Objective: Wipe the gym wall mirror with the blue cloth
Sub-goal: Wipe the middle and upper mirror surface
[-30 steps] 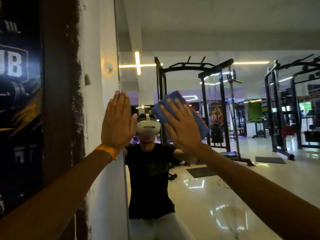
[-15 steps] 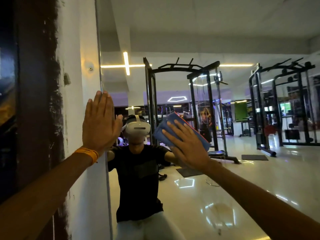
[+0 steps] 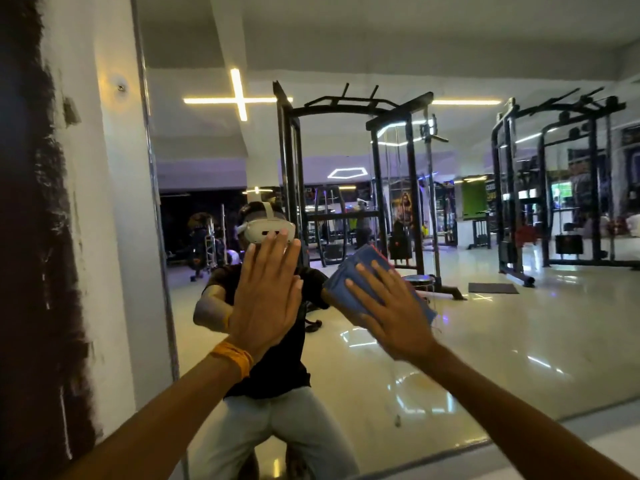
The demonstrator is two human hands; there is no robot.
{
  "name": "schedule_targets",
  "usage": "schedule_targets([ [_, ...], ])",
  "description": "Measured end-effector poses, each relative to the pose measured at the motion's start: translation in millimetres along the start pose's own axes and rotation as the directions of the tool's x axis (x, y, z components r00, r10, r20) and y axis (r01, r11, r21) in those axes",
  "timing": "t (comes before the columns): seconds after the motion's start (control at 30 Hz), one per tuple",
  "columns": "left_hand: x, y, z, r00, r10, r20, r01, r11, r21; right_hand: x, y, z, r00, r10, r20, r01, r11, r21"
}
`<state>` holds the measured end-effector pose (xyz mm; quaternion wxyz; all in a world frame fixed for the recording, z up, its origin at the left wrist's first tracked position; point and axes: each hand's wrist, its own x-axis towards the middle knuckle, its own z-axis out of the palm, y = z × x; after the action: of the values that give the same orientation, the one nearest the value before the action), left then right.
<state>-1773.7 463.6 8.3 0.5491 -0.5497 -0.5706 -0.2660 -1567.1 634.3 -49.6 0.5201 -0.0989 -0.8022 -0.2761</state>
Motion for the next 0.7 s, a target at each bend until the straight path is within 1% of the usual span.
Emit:
schedule_targets([
  [0.03, -2.9, 4.1, 4.9, 1.000, 0.000, 0.009, 0.000, 1.000, 0.024, 6.8, 20.9, -6.1, 1.000, 0.007, -0.011, -0.007, 1.000, -0.004],
  [0.07, -4.9, 6.3, 8.8, 1.000, 0.004, 0.014, -0.005, 0.999, 0.050, 17.1, 39.2, -11.4, 0.995, 0.081, -0.052, -0.080, 0.997, 0.014],
  [0.1, -6.3, 7.1, 12.1, 1.000, 0.008, 0.009, -0.009, 0.997, 0.073, 28.1, 53.7, -18.1, 0.972, 0.210, -0.108, -0.205, 0.977, 0.060],
  [0.17, -6.8, 6.8, 16.5, 1.000, 0.010, -0.008, -0.009, 0.994, 0.110, 42.9, 57.5, -19.5, 0.861, 0.463, -0.210, -0.436, 0.885, 0.163],
  [0.2, -7.1, 6.3, 17.5, 1.000, 0.010, -0.007, -0.009, 0.992, 0.123, 41.3, 44.1, -13.2, 0.817, 0.527, -0.233, -0.496, 0.849, 0.183],
  [0.23, -8.1, 6.0, 17.9, 1.000, 0.008, 0.000, -0.008, 0.991, 0.134, 32.3, 21.9, -3.3, 0.811, 0.537, -0.232, -0.509, 0.844, 0.172],
  [0.27, -9.5, 6.1, 18.5, 1.000, 0.006, 0.011, -0.008, 0.989, 0.148, 16.7, -5.9, 7.4, 0.844, 0.498, -0.200, -0.474, 0.866, 0.157],
  [0.3, -10.3, 6.7, 18.5, 1.000, 0.006, 0.020, -0.009, 0.987, 0.161, -6.0, -32.4, 19.3, 0.903, 0.404, -0.148, -0.385, 0.912, 0.140],
  [0.33, -10.1, 7.5, 18.3, 1.000, 0.005, 0.024, -0.009, 0.987, 0.162, -31.6, -52.0, 27.3, 0.960, 0.267, -0.089, -0.257, 0.960, 0.108],
  [0.37, -9.4, 8.6, 17.2, 1.000, 0.005, 0.023, -0.008, 0.988, 0.156, -54.4, -58.9, 30.0, 0.992, 0.122, -0.020, -0.121, 0.991, 0.065],
  [0.4, -8.8, 9.6, 16.2, 1.000, 0.005, 0.021, -0.008, 0.989, 0.147, -69.3, -51.3, 28.5, 0.999, -0.008, 0.043, 0.007, 1.000, 0.027],
  [0.43, -8.9, 10.2, 16.1, 1.000, 0.004, 0.024, -0.007, 0.990, 0.140, -73.4, -32.7, 22.2, 0.993, -0.094, 0.077, 0.093, 0.996, 0.011],
  [0.47, -9.7, 10.5, 16.9, 1.000, -0.002, 0.028, -0.002, 0.991, 0.137, -68.6, -10.7, 15.1, 0.989, -0.124, 0.079, 0.124, 0.992, -0.005],
  [0.5, -10.5, 10.4, 17.6, 0.999, -0.010, 0.033, 0.005, 0.991, 0.135, -56.9, 11.3, 5.6, 0.994, -0.094, 0.054, 0.094, 0.995, -0.010],
  [0.53, -10.3, 9.7, 17.3, 0.999, -0.013, 0.037, 0.008, 0.991, 0.136, -40.5, 31.9, -3.6, 1.000, -0.014, 0.011, 0.014, 1.000, 0.001],
  [0.57, -9.8, 9.7, 16.8, 0.999, -0.014, 0.039, 0.009, 0.991, 0.133, -23.7, 48.0, -11.5, 0.994, 0.096, -0.045, -0.094, 0.995, 0.039],
  [0.6, -7.0, 9.4, 16.3, 0.999, -0.008, 0.036, 0.004, 0.992, 0.129, -8.4, 54.4, -16.3, 0.971, 0.213, -0.104, -0.205, 0.975, 0.086],
  [0.63, -6.3, 9.3, 16.3, 0.999, -0.007, 0.034, 0.002, 0.993, 0.121, -1.1, 49.2, -13.4, 0.936, 0.325, -0.139, -0.305, 0.941, 0.144],
  [0.67, -8.7, 10.6, 16.8, 1.000, -0.020, 0.023, 0.017, 0.995, 0.101, -2.3, 33.6, -5.1, 0.903, 0.405, -0.145, -0.376, 0.907, 0.191],
  [0.7, -15.2, 13.9, 17.6, 0.999, -0.049, 0.007, 0.049, 0.997, 0.067, -12.9, 9.5, 6.5, 0.885, 0.448, -0.129, -0.417, 0.884, 0.209],
])
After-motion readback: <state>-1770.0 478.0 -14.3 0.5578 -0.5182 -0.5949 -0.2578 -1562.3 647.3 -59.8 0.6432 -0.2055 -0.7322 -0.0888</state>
